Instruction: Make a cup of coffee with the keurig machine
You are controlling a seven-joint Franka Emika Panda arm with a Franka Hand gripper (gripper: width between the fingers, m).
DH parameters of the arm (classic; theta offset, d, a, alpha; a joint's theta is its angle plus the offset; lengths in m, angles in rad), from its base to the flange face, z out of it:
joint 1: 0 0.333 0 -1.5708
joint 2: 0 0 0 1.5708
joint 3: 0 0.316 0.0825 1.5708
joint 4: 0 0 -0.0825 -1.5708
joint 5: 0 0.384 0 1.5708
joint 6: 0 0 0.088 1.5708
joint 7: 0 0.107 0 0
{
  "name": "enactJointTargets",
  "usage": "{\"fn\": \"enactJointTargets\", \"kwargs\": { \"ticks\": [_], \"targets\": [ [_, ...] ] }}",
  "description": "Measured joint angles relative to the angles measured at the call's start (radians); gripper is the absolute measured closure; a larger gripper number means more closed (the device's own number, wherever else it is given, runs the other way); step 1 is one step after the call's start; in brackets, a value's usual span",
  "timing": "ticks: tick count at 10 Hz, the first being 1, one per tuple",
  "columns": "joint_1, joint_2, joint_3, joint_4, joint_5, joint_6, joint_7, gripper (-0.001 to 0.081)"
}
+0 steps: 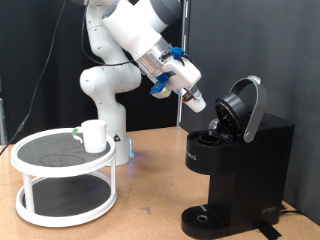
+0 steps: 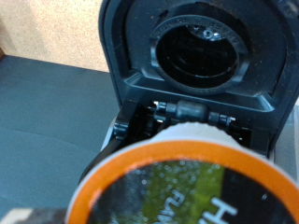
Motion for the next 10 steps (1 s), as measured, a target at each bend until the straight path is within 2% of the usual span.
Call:
{"fn": "enactJointTargets", "kwargs": {
  "ticks": [3, 10],
  "targets": [
    [0.000, 0.016, 0.002, -0.008, -0.004, 0.008, -0.003, 0.0417],
    [0.012, 0.103, 0.039, -0.008, 0.025, 0.094, -0.056, 0.0417]
  ]
}}
